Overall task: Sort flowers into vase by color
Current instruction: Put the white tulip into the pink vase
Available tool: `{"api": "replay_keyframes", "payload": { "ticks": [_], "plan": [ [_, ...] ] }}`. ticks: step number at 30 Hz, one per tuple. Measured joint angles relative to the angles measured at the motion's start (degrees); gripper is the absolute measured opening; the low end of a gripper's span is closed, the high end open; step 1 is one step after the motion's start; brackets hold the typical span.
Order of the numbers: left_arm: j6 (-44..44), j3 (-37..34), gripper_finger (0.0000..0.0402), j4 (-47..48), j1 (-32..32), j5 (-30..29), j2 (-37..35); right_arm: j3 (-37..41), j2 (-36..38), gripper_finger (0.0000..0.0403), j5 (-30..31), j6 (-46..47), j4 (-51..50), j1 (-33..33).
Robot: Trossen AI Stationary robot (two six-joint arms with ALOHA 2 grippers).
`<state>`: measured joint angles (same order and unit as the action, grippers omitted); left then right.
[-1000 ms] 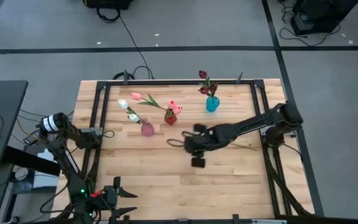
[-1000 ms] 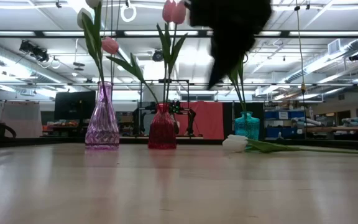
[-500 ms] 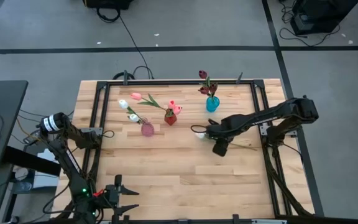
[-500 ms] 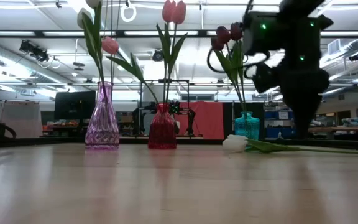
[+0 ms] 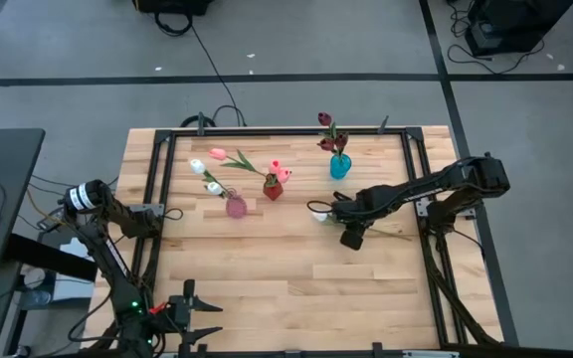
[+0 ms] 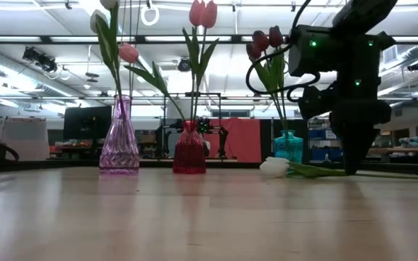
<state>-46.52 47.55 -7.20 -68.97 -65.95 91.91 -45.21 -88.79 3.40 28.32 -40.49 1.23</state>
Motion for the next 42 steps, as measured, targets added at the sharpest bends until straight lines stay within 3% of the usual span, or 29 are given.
{"api": "replay_keyframes", "payload": {
  "ticks": [12,15,20,25,29,36,42],
  "plan": [
    [0.02,0.00,0.0206,-0.07,0.01,0.00,0.00,2.92,0.14,0.0012,0.59,-0.05,3.13,0.02],
    [0.02,0.00,0.0206,-0.01,0.02,0.00,0.00,1.82,-0.11,0.0009,-1.17,-0.54,3.71,0.02],
    [0.02,0.00,0.0206,1.00,0.02,-0.17,0.00,-2.58,-0.06,0.0006,-5.38,-4.22,13.38,1.34],
    [0.02,0.00,0.0206,1.04,0.02,-0.78,0.00,-4.16,-0.11,0.0004,-10.22,-12.61,36.33,3.87],
    [0.02,0.00,0.0206,0.88,-0.04,-0.94,-0.01,-4.17,-1.18,0.0004,-9.72,-19.12,57.07,5.92],
    [0.02,0.02,0.0206,1.02,-0.04,-1.56,-0.01,-5.63,-8.47,0.0005,-3.67,-36.35,84.77,9.89],
    [0.02,0.02,0.0206,1.79,-0.04,-1.66,-0.02,-14.40,-17.07,0.0005,10.54,-47.28,95.71,12.02]
  ]
}}
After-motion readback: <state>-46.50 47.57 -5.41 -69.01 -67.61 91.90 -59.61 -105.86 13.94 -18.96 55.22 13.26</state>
